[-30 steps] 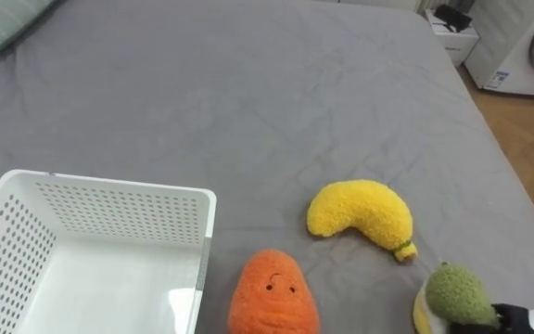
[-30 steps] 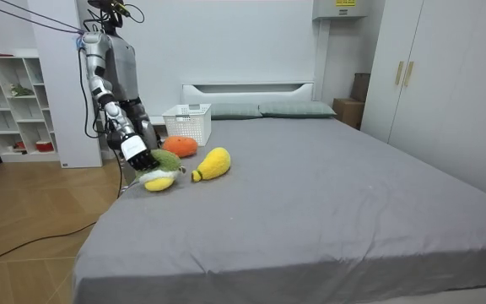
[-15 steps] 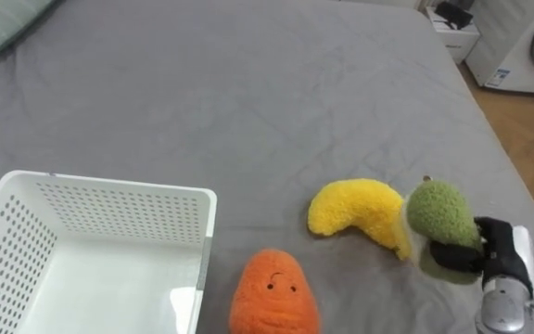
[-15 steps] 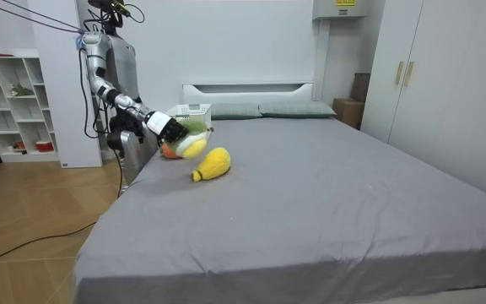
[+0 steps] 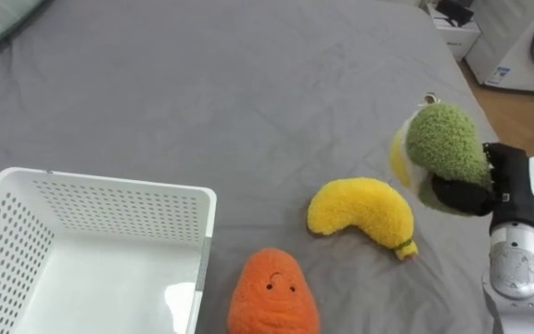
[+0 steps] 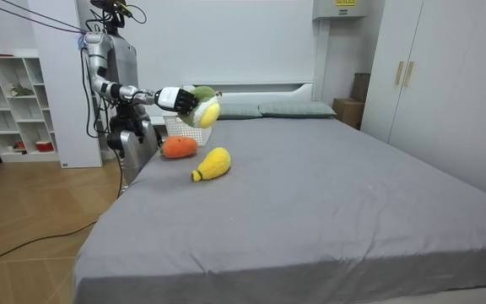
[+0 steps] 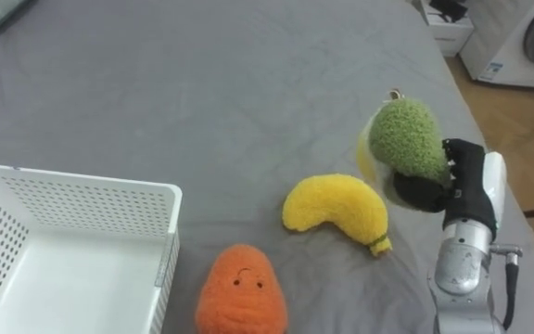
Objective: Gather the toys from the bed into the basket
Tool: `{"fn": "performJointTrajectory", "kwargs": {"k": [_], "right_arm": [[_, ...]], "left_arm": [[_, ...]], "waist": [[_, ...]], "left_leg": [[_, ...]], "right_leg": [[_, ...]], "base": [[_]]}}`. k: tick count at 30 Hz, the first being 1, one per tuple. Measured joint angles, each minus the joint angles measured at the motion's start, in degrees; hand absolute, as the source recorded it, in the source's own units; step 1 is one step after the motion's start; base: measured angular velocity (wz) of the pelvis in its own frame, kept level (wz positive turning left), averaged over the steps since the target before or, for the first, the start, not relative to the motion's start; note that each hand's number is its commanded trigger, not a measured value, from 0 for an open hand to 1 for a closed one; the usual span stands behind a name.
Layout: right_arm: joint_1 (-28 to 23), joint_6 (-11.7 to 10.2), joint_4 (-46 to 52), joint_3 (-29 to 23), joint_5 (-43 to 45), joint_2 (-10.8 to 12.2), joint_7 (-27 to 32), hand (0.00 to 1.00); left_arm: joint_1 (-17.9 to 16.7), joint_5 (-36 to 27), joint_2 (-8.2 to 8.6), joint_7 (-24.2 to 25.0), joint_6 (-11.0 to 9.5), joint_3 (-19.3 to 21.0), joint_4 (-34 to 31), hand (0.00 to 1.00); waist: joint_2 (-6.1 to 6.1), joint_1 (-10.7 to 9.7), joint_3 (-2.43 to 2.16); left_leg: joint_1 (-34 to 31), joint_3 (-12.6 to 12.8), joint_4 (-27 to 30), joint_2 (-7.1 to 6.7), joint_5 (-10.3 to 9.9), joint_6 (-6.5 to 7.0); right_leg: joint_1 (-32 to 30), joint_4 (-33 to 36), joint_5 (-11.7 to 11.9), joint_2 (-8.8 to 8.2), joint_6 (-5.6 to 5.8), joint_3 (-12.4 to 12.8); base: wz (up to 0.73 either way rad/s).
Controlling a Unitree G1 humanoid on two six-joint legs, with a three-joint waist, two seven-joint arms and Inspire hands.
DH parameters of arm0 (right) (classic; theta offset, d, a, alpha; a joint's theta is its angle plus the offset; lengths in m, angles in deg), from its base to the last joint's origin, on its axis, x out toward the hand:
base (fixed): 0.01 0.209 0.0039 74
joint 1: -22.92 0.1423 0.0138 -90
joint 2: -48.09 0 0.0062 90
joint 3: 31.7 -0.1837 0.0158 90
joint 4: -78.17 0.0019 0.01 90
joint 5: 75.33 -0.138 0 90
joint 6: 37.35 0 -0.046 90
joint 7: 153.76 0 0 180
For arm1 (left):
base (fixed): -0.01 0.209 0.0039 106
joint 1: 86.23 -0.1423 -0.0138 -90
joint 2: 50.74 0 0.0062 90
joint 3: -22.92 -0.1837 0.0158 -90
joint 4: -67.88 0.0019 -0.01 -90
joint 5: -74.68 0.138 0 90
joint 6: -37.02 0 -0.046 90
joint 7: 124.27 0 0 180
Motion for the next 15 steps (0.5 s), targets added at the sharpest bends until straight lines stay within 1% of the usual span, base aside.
{"fn": "performJointTrajectory", "kwargs": {"k": [4, 10, 13, 15], "right_arm": [[0.0, 0.0, 0.0, 1.1, -0.1, 0.1, -0.5, 1.00], [0.1, 0.1, 1.2, 3.4, -0.6, 0.0, -1.7, 1.00], [0.1, 0.8, 4.5, 3.6, -0.8, -0.1, -3.2, 1.00], [0.7, 0.8, 6.7, 3.8, -1.0, -0.1, -4.5, 1.00]], "left_arm": [[0.0, 0.0, 0.01, 0.0, 0.0, -0.2, 0.0, 0.00], [0.1, 0.0, -0.01, -1.2, 0.0, -2.2, -0.5, 0.00], [0.5, 0.3, -0.10, -1.1, 0.0, -2.1, -0.4, 0.00], [0.6, 0.3, -0.21, -0.7, 0.0, -2.2, -0.2, 0.00]], "waist": [[0.06, 0.0, 0.06], [0.37, 0.4, 0.26], [0.33, 0.7, 0.30], [0.21, 1.2, 0.38]], "left_leg": [[-0.1, 0.0, 0.3, 0.00, 0.0, 0.00], [-0.1, 0.0, 0.2, 0.03, 0.0, -0.01], [-0.2, 0.0, 0.2, 0.01, 0.0, -0.01], [-0.2, -0.1, 0.2, 0.01, 0.0, -0.01]], "right_leg": [[0.0, 0.3, 0.0, -0.06, -0.01, 0.0], [0.0, 0.4, 0.0, 0.01, -0.05, 0.0], [-0.1, 0.4, 0.0, 0.00, -0.05, -0.1], [0.0, 0.2, 0.0, 0.01, -0.05, -0.1]], "base": [[0.00], [0.00], [0.00], [0.00]]}}
